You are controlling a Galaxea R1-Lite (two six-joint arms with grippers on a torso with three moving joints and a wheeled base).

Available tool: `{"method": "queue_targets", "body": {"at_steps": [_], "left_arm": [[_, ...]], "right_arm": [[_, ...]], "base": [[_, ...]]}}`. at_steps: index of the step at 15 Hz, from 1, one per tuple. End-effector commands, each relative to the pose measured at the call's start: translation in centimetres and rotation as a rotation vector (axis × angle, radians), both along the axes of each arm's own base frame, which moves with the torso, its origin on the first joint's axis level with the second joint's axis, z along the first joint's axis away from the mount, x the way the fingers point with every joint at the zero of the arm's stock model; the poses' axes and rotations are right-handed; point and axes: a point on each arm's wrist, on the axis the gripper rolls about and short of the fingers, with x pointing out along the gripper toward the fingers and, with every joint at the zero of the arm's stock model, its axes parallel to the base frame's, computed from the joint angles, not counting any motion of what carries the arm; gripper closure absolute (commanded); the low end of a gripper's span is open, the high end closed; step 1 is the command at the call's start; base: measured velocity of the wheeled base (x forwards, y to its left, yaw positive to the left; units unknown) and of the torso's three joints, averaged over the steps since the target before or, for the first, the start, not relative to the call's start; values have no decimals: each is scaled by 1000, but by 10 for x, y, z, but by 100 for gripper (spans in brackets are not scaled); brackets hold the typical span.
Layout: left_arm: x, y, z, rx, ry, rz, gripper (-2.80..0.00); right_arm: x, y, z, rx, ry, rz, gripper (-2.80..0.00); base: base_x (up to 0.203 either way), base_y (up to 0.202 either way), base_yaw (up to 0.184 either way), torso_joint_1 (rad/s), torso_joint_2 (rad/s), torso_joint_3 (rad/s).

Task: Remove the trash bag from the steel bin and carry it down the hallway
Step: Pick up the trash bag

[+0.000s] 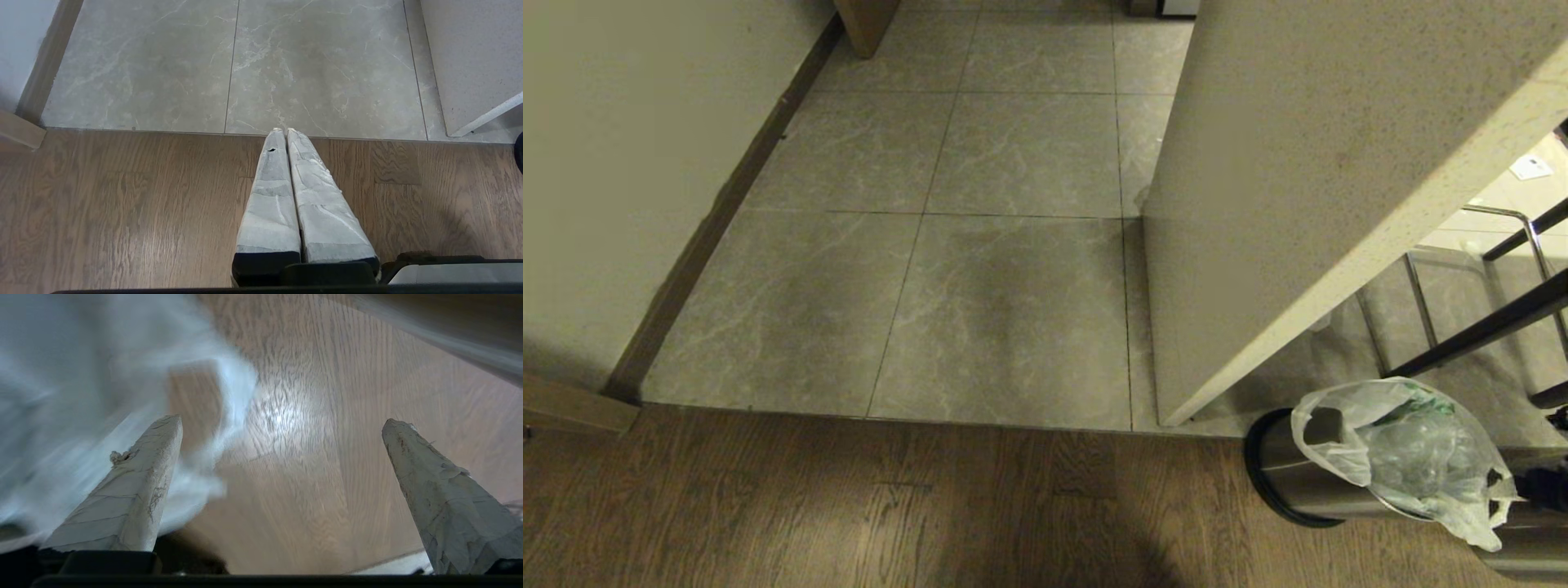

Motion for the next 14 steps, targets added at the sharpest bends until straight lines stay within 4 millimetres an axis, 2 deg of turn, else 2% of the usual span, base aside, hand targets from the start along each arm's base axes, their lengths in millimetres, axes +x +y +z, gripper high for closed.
{"method": "queue_targets", "body": {"at_steps": [1,5,7,9,14], "left_arm": [[0,0,0,1,2,0,0],[0,0,0,0,0,2,0],[0,0,0,-1,0,0,0],[0,0,0,-1,0,0,0],[0,0,0,0,2,2,0]], "right_arm": [[-1,2,21,-28,-27,-1,-280],[-2,3,19,-22,-15,4,-280],[0,4,9,-12,-9,10,-280],[1,4,9,-13,-9,11,-280],[5,-2,-1,-28,18,-6,-280]], "base": [[0,0,0,0,0,0],[0,0,0,0,0,0],[0,0,0,0,0,0],[0,0,0,0,0,0],[0,0,0,0,0,0]]}}
